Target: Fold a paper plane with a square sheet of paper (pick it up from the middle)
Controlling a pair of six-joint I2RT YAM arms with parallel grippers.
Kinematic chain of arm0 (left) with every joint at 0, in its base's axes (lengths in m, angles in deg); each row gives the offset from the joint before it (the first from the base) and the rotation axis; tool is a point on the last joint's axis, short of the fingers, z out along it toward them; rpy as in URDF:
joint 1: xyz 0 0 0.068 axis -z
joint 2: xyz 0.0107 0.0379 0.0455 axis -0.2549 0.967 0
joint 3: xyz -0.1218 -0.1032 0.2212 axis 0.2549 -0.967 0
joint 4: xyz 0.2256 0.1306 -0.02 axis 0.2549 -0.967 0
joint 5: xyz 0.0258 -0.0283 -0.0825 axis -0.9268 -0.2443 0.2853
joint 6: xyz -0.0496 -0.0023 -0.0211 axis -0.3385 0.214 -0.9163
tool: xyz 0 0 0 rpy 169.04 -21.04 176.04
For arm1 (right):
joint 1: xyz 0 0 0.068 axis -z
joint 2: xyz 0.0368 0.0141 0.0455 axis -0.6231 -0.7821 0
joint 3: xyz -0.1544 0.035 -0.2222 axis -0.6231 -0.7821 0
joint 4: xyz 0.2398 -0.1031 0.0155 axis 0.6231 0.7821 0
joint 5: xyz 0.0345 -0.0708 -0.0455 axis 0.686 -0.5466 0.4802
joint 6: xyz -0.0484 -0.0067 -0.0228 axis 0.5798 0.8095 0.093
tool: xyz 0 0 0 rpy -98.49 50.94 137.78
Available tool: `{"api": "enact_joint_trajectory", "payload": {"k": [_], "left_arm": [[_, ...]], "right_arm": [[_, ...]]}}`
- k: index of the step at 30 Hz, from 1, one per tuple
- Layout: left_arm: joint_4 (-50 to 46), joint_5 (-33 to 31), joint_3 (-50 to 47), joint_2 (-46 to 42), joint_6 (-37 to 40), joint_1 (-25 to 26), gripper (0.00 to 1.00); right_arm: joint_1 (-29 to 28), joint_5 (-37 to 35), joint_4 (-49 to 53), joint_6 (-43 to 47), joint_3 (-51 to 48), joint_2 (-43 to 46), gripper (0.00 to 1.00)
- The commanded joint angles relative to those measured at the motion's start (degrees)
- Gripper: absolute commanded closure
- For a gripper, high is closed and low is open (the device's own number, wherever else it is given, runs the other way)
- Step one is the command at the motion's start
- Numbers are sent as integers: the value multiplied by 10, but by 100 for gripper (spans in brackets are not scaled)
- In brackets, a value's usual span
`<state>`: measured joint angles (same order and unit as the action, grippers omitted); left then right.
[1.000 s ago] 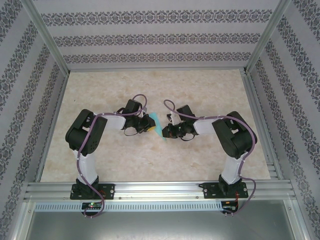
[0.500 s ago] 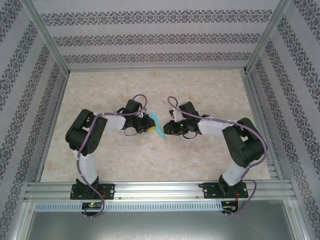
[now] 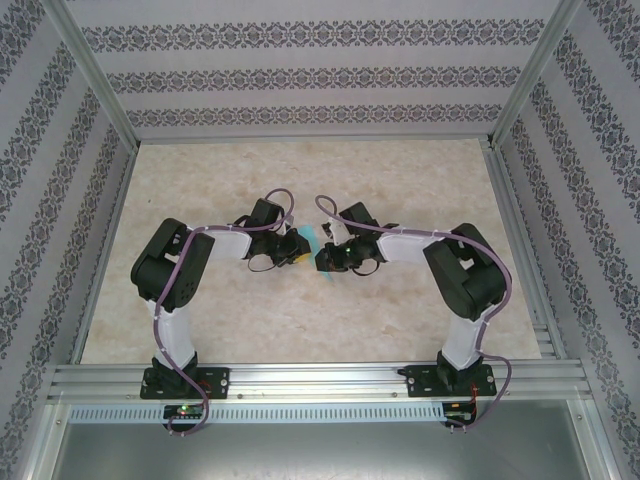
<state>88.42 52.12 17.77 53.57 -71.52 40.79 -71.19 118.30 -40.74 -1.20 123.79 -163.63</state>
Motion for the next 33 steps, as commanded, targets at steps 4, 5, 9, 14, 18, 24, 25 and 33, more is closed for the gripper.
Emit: {"api": "enact_joint_trajectory", "payload": {"k": [4,5,9,14,18,24,25,33], "left_arm": [[-35,-18,14,15,12,7,84],[-37,-19,15,15,11,7,84],[-42,-22,17,18,11,7,84],[-61,-33,22,25,13,7,84],[-87,-45,27,30,13,7,85],[-103,-55,30,36,11,7,85],[-104,-56,30,37,10,8,85],[-108,-57,32,39,10,7,85]], "right_arm": [[-3,-5,34,27,12,-17,87],[-2,-6,37,29,11,-18,87],[-1,0,47,34,5,-20,87],[2,1,67,44,-2,-19,87],[3,5,89,55,-11,-12,87],[6,5,110,65,-41,2,88],[7,7,111,64,-50,6,87],[11,7,123,56,-102,52,88]]}}
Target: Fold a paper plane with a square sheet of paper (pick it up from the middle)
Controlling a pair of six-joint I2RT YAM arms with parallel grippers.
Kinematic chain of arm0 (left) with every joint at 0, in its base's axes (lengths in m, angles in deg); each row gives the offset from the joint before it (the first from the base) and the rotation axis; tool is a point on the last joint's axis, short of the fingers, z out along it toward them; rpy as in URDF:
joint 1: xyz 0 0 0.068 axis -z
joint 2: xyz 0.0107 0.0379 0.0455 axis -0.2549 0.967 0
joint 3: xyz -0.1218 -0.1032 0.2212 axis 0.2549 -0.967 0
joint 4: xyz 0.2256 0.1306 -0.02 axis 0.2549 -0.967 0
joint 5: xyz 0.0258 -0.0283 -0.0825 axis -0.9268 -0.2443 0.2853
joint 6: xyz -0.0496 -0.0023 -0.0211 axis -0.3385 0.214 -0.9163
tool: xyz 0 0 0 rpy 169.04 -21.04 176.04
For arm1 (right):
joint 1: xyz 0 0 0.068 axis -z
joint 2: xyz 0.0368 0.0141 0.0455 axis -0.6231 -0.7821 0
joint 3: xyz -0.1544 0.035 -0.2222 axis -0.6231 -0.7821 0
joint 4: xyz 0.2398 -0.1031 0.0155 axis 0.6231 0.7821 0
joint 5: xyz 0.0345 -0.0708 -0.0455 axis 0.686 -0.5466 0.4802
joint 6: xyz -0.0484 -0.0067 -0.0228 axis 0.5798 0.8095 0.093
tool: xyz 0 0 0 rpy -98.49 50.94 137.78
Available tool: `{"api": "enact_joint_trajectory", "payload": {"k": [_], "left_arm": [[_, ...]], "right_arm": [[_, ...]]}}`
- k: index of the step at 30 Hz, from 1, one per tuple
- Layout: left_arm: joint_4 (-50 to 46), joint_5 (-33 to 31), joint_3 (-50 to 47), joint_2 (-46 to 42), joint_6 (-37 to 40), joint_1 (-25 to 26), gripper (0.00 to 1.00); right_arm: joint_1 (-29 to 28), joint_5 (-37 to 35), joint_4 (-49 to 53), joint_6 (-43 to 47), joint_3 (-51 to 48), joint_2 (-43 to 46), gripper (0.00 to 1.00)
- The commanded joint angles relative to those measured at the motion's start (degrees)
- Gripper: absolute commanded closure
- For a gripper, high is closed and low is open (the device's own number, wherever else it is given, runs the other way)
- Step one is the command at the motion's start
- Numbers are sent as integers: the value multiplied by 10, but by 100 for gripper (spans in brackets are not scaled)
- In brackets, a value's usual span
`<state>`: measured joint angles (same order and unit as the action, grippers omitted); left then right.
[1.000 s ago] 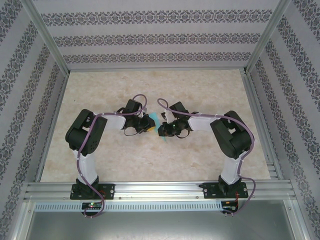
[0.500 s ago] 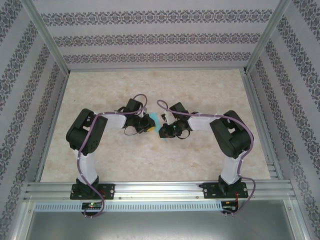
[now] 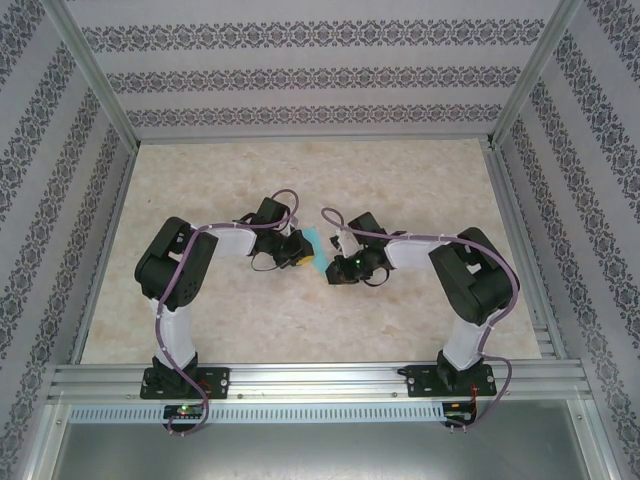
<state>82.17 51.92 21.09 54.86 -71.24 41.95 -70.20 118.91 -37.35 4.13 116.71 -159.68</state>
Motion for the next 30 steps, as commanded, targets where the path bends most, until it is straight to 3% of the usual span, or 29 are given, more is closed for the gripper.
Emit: {"api": "enact_joint_trajectory", "payload": {"k": [1,11,21,30], "left_arm": [[-46,-55,-1,28,7,-4,85],[-41,-40,5,29,12,-4,85],[-34,-25,12,26,16,-4,85],[-33,10,37,-3,78,-2,82]], "right_arm": [[2,-1,92,2,-33,18,88],[1,-12,45,-20,8,92,88],[-15,-17,15,-34,88,-23,89],[3,-38,-9,-35,59,-65,90]]}}
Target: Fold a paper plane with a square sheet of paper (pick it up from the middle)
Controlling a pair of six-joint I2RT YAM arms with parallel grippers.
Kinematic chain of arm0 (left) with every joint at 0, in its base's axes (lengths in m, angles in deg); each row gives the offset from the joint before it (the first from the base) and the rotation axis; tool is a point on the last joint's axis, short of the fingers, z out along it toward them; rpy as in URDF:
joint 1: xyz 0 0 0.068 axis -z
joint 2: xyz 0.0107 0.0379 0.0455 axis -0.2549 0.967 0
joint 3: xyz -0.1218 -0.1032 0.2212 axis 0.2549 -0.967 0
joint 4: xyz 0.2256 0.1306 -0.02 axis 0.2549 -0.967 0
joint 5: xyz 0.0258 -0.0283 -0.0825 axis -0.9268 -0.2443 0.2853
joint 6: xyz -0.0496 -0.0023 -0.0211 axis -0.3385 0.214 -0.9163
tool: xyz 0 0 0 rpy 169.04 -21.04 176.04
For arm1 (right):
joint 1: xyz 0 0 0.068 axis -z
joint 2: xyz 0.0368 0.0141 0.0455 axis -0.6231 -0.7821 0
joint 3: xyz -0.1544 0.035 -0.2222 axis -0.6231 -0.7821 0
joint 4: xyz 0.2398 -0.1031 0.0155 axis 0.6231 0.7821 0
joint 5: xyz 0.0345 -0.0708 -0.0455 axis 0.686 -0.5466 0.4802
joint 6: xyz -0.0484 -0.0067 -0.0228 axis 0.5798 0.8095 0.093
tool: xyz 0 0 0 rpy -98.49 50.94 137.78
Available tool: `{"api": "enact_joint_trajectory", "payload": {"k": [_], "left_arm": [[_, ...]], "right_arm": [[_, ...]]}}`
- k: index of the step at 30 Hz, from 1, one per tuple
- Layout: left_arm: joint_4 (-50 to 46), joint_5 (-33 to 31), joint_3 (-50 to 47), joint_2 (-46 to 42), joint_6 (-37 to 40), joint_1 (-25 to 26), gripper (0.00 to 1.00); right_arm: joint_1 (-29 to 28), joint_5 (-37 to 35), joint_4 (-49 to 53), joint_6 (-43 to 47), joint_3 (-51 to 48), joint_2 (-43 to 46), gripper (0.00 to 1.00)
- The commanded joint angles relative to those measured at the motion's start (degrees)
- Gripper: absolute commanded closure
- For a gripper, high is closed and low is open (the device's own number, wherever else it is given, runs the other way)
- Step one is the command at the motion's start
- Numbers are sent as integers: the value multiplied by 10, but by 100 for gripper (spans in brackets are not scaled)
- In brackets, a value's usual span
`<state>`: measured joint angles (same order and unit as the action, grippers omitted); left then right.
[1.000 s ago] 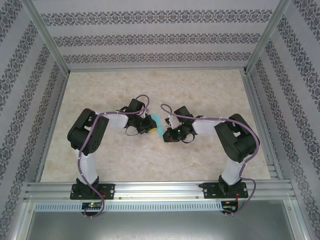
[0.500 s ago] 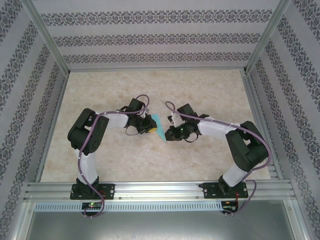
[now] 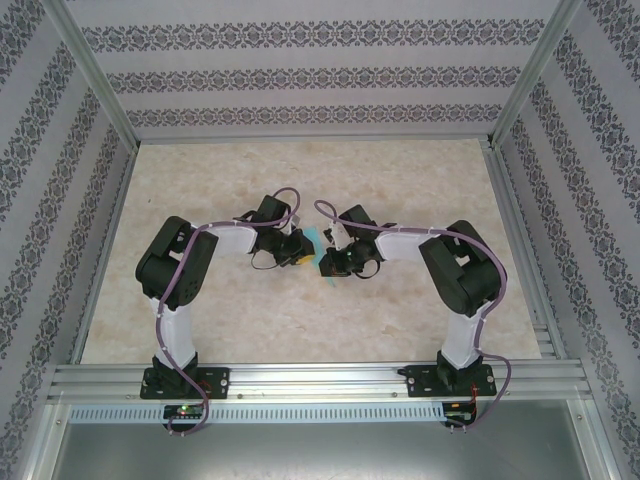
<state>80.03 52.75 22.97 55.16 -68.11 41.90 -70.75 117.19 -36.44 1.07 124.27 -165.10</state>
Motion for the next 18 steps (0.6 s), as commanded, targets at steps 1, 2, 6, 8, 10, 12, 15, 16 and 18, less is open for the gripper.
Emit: {"api": "enact_joint_trajectory", "payload": {"k": [1,2,6,8,10,12,15,16,18], "left_arm": [[-5,8,18,-15,52,-2,82],[3,16,16,-21,56,0,82],[25,26,-2,-29,51,10,82],[44,27,-19,-28,40,15,83],[62,25,-35,-31,34,19,83],[74,24,-44,-31,31,23,84],[70,22,-43,-23,38,31,84],[64,20,-40,-20,42,33,84],[46,10,-31,-13,53,35,84]], "right_arm": [[11,-20,-20,-5,-21,-13,91],[13,-19,-23,-7,-24,-14,91],[15,-9,-37,-18,-33,-13,92],[15,-4,-42,-21,-36,-11,93],[15,-5,-40,-23,-36,-11,93],[15,-5,-34,-23,-34,-14,94],[15,-2,-31,-24,-34,-16,94],[15,-3,-28,-25,-33,-16,94],[15,-7,-21,-25,-33,-17,94]]}}
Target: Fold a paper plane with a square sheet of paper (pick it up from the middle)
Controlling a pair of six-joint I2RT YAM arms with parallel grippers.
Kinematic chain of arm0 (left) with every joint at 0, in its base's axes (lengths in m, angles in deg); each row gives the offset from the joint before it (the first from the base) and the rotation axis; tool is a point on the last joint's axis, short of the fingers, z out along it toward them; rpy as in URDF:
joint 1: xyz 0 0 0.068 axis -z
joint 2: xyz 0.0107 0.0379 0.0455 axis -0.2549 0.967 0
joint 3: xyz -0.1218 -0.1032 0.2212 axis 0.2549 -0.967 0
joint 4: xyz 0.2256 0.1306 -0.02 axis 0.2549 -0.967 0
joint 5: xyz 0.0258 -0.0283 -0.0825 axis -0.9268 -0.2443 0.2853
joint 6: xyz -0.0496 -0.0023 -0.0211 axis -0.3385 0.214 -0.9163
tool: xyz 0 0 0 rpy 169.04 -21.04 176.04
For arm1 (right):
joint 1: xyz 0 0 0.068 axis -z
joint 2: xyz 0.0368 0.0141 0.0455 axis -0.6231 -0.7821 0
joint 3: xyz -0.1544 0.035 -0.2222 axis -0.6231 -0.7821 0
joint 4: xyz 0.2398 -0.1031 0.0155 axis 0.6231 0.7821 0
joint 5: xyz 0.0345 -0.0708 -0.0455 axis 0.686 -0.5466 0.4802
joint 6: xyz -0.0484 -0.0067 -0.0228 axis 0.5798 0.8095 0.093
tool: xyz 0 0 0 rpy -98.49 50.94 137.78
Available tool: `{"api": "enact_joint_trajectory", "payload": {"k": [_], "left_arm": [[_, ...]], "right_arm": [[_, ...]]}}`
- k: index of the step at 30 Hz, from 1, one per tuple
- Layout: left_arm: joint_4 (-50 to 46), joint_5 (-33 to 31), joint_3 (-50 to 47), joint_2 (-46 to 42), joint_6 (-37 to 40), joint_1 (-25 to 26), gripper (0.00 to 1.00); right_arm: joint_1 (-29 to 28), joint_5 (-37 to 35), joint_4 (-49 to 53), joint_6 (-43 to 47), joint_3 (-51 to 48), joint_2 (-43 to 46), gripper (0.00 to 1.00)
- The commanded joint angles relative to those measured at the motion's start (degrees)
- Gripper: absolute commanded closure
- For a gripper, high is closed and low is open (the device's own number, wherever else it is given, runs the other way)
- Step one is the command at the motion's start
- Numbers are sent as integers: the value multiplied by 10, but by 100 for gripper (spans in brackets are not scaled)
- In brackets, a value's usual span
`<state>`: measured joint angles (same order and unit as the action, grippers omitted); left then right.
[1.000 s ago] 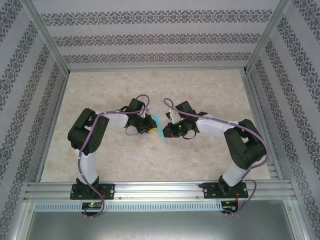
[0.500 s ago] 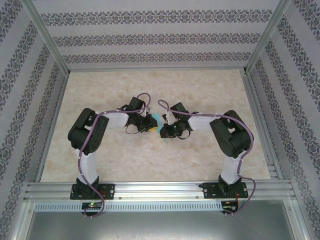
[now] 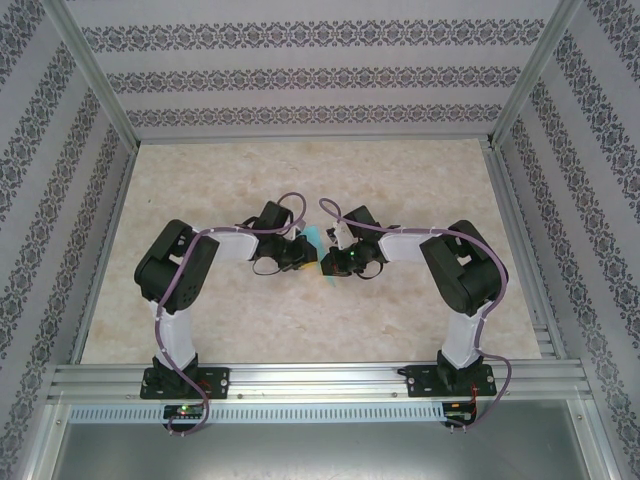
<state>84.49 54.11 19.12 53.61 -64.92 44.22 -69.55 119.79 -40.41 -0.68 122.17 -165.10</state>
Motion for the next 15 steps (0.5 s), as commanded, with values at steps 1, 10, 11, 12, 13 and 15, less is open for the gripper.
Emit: {"api": "enact_joint_trajectory", "payload": {"k": [1,10,11,12,13,15], "left_arm": [[-13,-11,14,7,29,13,85],[-133,-94,90,36,109,12,85],[-147,-102,102,39,117,12,85],[-155,-107,110,41,125,11,85],[-160,-109,118,44,132,9,85],[-167,-109,131,50,141,2,85]], "right_arm": [[3,-35,23,-8,-10,-18,94],[5,-44,75,14,-22,-21,93],[7,-45,78,18,-29,-19,93],[8,-44,79,19,-36,-17,93],[11,-43,80,21,-44,-14,93],[18,-42,81,22,-57,-8,93]]}}
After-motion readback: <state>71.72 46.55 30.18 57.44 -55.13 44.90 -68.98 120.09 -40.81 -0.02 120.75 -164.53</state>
